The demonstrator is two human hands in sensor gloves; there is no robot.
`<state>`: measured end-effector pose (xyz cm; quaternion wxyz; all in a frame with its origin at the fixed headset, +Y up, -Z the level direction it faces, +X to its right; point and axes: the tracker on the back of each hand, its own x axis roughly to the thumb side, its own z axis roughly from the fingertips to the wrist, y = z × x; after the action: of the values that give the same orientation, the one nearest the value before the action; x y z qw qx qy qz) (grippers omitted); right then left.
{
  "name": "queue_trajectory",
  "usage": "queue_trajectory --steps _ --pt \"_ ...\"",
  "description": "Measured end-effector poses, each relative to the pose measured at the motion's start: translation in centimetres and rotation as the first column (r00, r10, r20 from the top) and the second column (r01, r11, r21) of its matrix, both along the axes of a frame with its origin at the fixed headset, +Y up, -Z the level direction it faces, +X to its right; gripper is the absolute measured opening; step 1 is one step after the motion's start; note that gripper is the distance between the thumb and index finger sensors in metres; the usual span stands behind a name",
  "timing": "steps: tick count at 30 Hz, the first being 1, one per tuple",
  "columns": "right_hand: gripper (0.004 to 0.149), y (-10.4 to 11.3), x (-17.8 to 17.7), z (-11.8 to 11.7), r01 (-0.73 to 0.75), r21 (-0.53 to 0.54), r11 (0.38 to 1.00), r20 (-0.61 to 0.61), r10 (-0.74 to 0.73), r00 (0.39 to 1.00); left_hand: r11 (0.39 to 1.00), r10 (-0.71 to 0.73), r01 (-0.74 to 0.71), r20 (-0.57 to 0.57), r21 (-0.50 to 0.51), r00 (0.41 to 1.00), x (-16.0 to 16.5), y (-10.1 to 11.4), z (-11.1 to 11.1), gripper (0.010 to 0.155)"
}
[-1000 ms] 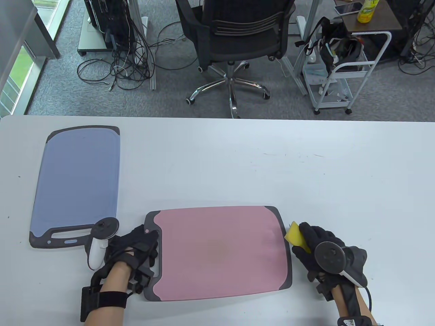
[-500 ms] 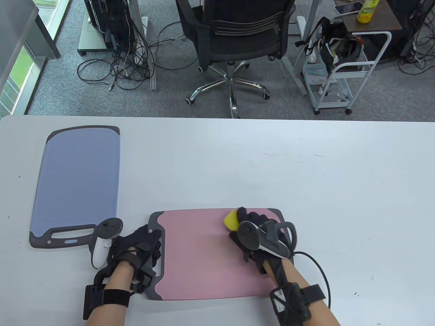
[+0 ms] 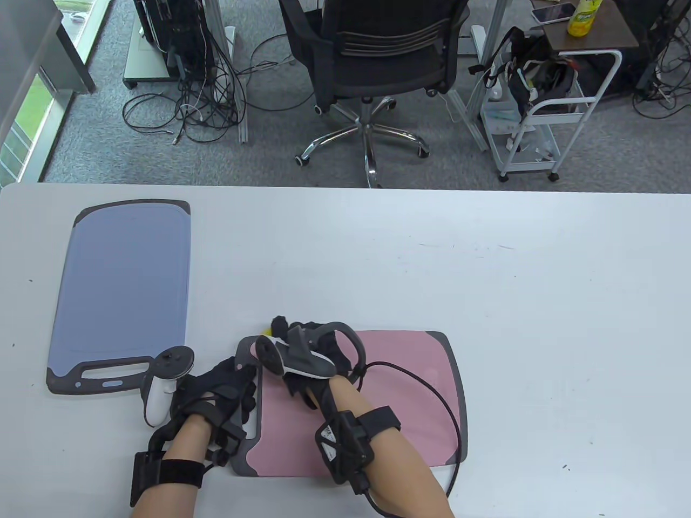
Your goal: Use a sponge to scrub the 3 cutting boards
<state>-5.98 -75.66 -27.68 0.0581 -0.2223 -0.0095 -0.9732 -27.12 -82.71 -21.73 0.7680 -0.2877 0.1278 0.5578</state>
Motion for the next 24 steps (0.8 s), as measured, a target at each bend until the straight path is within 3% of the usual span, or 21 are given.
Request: queue_trajectory --steps 3,8,10,12,14,16,20,24 --pt "0.071 -0.3 5.8 -0.3 -0.027 -0.012 1.000 0.105 0.028 0.994 1.000 -0.011 0.012 -0.005 0.005 1.000 0.0 0.0 0.0 0.055" --pt "0.071 -1.0 19.8 0.6 -0.019 -0.054 0.998 0.392 0.038 0.919 1.000 -0.018 0.018 -0.003 0.008 1.000 0.1 0.0 0.1 0.056" --pt "0.070 -1.3 23.8 1.3 -0.007 -0.057 0.998 0.483 0.034 0.875 0.999 -0.037 0.037 -0.003 0.021 0.999 0.2 0.1 0.1 0.056" --pt "0.071 -1.4 25.4 1.8 -0.007 -0.088 0.996 0.528 0.053 0.848 0.999 -0.038 0.038 0.000 0.023 0.999 0.2 0.1 0.1 0.056" --pt "0.071 -1.2 24.7 1.8 0.002 -0.080 0.997 0.507 0.039 0.861 0.999 -0.037 0.037 0.000 0.023 0.999 0.2 0.1 0.1 0.056" --pt "0.072 -0.9 21.7 1.8 -0.005 -0.079 0.997 0.426 0.038 0.904 0.999 -0.037 0.037 0.000 0.024 0.999 0.2 0.1 0.2 0.057" --pt "0.071 -0.4 10.6 2.7 0.041 -0.082 0.996 0.160 -0.027 0.987 0.999 -0.037 0.037 -0.001 0.023 0.999 0.1 0.1 0.2 0.057" --pt "0.071 0.2 0.5 5.6 0.038 -0.081 0.996 -0.116 -0.048 0.992 0.999 -0.033 0.033 -0.001 0.021 0.999 0.1 0.1 0.2 0.057"
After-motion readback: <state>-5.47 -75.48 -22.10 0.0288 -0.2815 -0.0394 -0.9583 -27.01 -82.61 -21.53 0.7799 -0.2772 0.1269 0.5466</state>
